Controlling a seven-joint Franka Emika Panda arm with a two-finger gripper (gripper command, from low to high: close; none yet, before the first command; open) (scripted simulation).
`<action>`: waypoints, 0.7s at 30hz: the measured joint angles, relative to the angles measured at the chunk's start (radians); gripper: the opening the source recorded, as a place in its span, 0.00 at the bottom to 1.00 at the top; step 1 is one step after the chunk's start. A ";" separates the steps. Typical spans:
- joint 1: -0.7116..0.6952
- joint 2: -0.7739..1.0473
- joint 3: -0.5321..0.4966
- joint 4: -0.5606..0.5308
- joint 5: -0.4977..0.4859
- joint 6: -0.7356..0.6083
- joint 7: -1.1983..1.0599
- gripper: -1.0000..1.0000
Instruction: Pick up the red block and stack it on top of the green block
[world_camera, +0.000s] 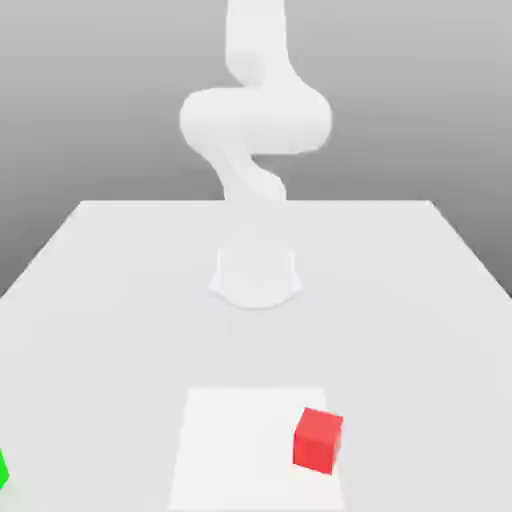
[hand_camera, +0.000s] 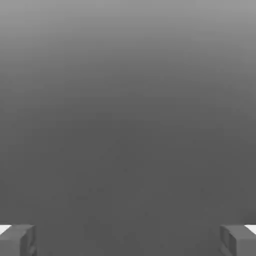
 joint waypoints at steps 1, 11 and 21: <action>0.021 0.039 -0.013 -0.015 0.002 0.019 -0.046 0.50; 0.195 0.406 -0.109 -0.148 0.045 0.195 -0.491 0.50; 0.273 0.766 -0.108 -0.281 0.049 0.371 -0.903 0.50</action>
